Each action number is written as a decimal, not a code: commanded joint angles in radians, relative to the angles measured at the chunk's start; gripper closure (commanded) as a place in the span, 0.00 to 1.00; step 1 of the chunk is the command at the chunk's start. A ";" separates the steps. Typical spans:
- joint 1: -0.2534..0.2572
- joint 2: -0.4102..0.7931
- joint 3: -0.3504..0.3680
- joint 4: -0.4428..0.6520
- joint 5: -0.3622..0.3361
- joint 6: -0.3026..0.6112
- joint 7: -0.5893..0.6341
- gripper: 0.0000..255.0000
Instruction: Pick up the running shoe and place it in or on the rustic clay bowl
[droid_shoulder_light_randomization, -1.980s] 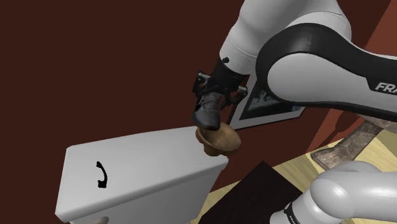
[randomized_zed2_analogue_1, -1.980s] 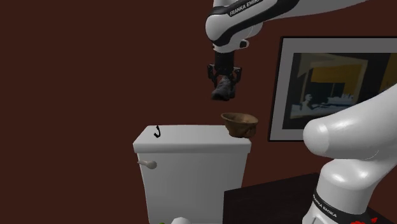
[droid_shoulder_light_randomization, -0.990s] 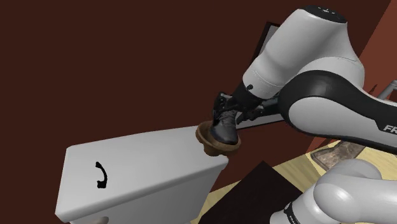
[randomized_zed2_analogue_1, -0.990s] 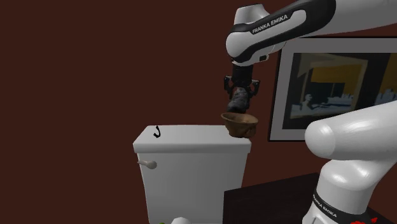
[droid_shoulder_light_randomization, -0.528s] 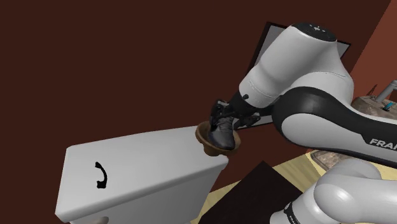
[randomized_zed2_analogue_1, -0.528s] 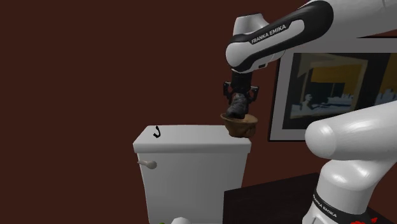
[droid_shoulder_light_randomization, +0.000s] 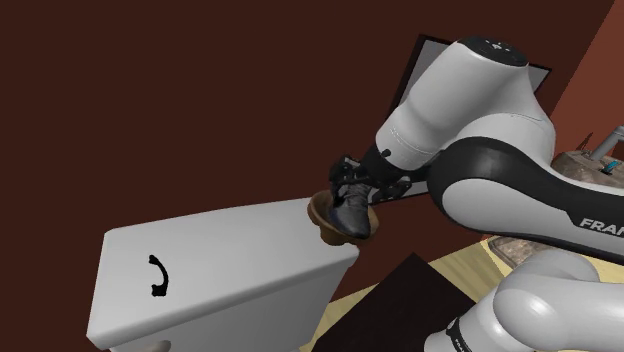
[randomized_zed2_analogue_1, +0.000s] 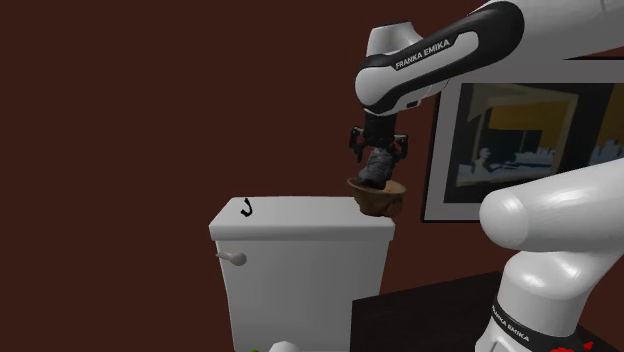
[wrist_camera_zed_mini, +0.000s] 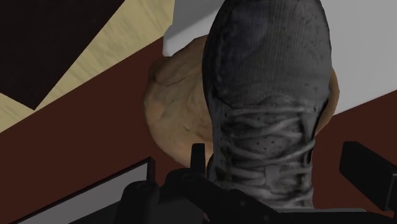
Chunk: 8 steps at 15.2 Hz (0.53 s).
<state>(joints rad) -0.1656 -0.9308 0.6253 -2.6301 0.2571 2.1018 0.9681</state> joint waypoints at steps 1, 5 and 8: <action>0.000 0.000 0.000 0.000 0.000 0.000 0.000 0.00; 0.012 -0.039 -0.031 0.071 -0.015 -0.112 0.003 0.00; 0.014 -0.046 -0.039 0.092 -0.019 -0.141 0.004 0.00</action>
<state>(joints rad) -0.1502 -0.9771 0.5893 -2.5449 0.2402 1.9691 0.9735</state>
